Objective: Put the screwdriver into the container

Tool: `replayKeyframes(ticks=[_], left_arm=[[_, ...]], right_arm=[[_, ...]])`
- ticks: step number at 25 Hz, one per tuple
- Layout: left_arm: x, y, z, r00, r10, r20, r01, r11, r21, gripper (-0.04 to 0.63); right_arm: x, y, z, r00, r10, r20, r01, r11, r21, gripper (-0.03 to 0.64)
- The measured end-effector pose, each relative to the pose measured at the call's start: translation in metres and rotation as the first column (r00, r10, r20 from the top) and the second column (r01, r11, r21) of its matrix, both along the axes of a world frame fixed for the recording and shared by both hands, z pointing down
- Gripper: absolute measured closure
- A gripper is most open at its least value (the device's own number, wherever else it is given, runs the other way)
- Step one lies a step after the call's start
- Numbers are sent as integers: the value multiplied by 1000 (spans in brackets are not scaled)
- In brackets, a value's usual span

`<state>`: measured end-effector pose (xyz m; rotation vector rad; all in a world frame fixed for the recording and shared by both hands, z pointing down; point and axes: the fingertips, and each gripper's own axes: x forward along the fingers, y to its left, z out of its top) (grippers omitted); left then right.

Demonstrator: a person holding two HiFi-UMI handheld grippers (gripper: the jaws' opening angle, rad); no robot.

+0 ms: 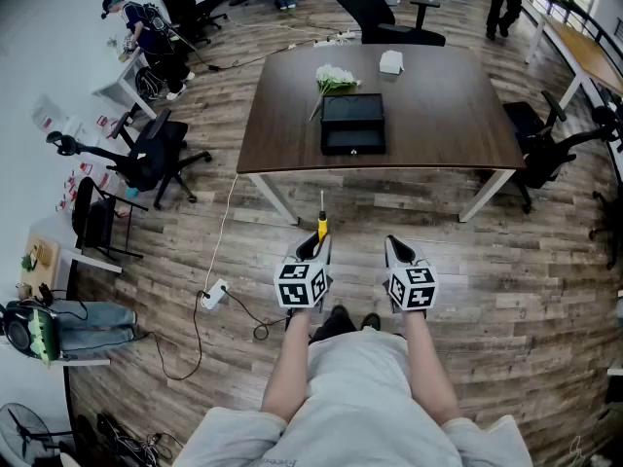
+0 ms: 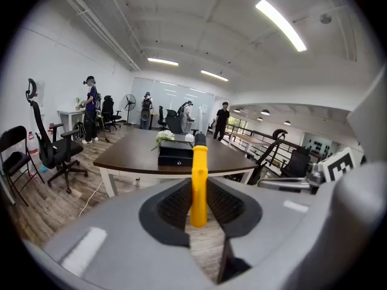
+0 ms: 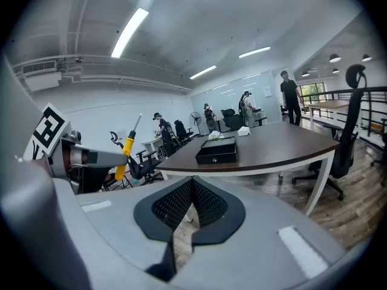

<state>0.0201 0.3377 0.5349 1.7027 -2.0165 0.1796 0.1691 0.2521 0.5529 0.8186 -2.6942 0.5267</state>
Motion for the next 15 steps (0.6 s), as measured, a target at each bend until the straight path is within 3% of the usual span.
replayKeyframes(ticks=[10, 15], left_arm=[[1, -8, -5, 1000, 23, 20, -23, 1000, -6, 462], [-5, -9, -6, 1000, 6, 12, -6, 1000, -5, 462]], right_arm=[[-2, -21, -4, 998, 30, 49, -29, 1000, -5, 615], [-2, -15, 2, 998, -2, 64, 5, 999, -37, 615]])
